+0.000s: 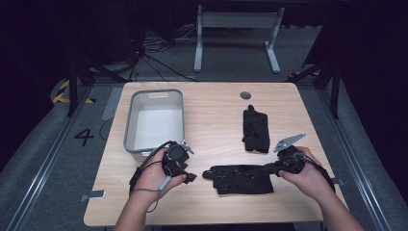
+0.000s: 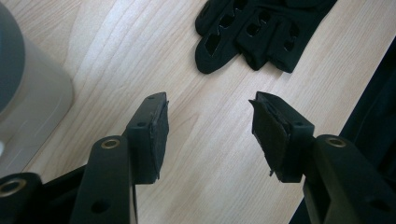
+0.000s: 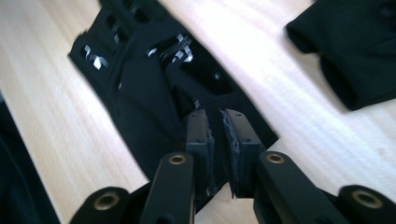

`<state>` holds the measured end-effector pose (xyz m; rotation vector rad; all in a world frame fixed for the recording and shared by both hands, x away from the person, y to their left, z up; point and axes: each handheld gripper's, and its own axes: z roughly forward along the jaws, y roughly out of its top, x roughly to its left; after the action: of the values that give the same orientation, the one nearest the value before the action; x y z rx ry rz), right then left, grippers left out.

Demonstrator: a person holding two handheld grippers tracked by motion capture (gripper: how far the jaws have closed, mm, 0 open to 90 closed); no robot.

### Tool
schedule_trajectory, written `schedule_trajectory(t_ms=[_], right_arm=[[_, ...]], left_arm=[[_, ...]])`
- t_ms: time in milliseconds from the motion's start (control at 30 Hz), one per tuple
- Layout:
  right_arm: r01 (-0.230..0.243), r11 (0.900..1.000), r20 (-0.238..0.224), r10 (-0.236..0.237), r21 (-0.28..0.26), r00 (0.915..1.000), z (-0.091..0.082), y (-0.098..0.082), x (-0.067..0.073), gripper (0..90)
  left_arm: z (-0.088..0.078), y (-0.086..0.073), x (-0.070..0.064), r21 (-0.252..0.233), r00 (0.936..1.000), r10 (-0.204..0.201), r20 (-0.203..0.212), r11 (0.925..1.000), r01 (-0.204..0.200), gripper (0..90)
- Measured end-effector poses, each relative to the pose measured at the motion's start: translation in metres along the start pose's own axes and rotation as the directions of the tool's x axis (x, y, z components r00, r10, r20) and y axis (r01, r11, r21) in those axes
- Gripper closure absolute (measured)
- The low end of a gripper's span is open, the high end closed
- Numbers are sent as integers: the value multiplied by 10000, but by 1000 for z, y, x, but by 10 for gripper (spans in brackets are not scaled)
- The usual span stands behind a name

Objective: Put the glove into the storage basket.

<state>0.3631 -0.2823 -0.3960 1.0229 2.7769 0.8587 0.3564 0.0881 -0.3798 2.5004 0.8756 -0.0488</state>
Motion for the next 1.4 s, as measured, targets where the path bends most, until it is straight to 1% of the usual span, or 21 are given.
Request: schedule_trajectory(t_ms=[67,200,333,433,467,500,600,633,667,733,833,867,900,933,1000,1067,1167,1200,1233,1267,1400], right_arm=[[88,9999,-40,-88,-144,10000,-2,4,-3,746],[51,9998,450,-43,-186,9990,-5,12,-7,716],[-216,9995,818,235,-245,9964,-5,20,-16,658],[-578,9977,1025,611,-341,9929,-7,26,-25,646],[-578,9977,1025,611,-341,9929,-7,26,-25,646],[-1007,9935,1210,1065,-532,9869,-7,30,-33,638],[-1920,9775,985,2002,-867,9748,-4,34,-43,598],[-1920,9775,985,2002,-867,9748,-4,34,-43,598],[-2087,9730,1072,2189,-988,9698,-1,37,-50,588],[-2183,9696,1141,2306,-1110,9663,2,40,-56,569],[-1939,9702,1452,2148,-1451,9658,6,45,-66,535],[-2019,9683,1673,2256,-1472,9598,7,46,-70,505],[-2019,9683,1673,2256,-1472,9598,7,46,-70,505],[-2119,9681,1948,2352,-1334,9522,9,49,-77,498],[-2205,9651,2014,2461,-1413,9481,11,51,-83,494],[-2434,9579,1939,2705,-1524,9430,13,52,-91,492],[-2797,9423,1841,3125,-1841,9319,15,53,-102,494],[-2797,9423,1841,3125,-1841,9319,15,53,-102,494],[-3148,9341,1750,3426,-1685,9230,17,54,-110,514],[-3104,9368,1795,3372,-1618,9242,18,54,-113,516],[-3237,9358,2168,3479,-1398,9121,23,56,-123,526]], left_arm=[[0,-1,1,-3,10000,-8,29,10000,8,459],[0,-3,1,81,10000,-16,40,10000,16,445],[-2,-5,4,33,10000,-95,-32,9999,95,443],[-3,-7,6,-16,9999,-154,-64,9999,154,442],[-3,-7,6,-16,9999,-154,-64,9999,154,442],[-4,-8,6,-34,9998,-187,-62,9998,187,442],[-6,-9,7,-120,9997,-222,-91,9997,221,441],[-6,-9,7,-120,9997,-222,-91,9997,221,442],[-7,-10,7,-151,9996,-252,-87,9996,250,442],[-8,-12,7,-138,9995,-281,-124,9995,279,441],[-10,-14,8,-149,9994,-314,-169,9994,312,442],[-11,-16,8,-191,9991,-378,-165,9991,375,441],[-11,-16,8,-191,9991,-378,-165,9991,375,441],[-13,-18,8,-213,9990,-407,-205,9990,403,441],[-14,-19,9,-262,9987,-458,-203,9986,453,441],[-15,-19,10,-277,9987,-459,-224,9986,453,440],[-15,-19,10,-314,9988,-450,-215,9985,443,436],[-15,-19,10,-314,9988,-450,-215,9985,443,434],[-14,-18,11,-334,9989,-418,-227,9986,411,429],[-14,-17,11,-339,9989,-405,-223,9986,397,428],[-11,-14,9,-268,9995,-275,-159,9993,270,431]])
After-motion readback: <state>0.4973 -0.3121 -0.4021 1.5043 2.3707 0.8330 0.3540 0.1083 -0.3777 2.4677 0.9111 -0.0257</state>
